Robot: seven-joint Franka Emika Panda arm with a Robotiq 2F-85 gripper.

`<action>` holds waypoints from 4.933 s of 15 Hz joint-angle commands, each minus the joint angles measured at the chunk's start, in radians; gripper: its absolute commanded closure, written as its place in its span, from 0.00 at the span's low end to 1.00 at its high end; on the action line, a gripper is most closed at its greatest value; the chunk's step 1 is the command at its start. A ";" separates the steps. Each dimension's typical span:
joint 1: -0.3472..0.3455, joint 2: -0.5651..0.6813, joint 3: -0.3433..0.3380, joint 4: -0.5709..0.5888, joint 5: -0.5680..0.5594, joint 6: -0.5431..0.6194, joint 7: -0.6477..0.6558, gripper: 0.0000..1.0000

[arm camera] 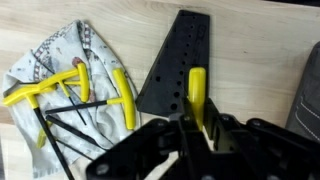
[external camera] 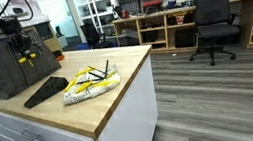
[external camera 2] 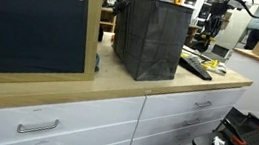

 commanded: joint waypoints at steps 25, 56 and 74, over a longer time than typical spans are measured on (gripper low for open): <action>-0.039 0.253 -0.110 0.148 -0.687 0.288 0.844 0.96; -0.068 0.037 -0.075 -0.041 0.075 -0.005 0.272 0.00; -0.075 0.072 -0.079 -0.196 -0.119 0.002 0.308 0.99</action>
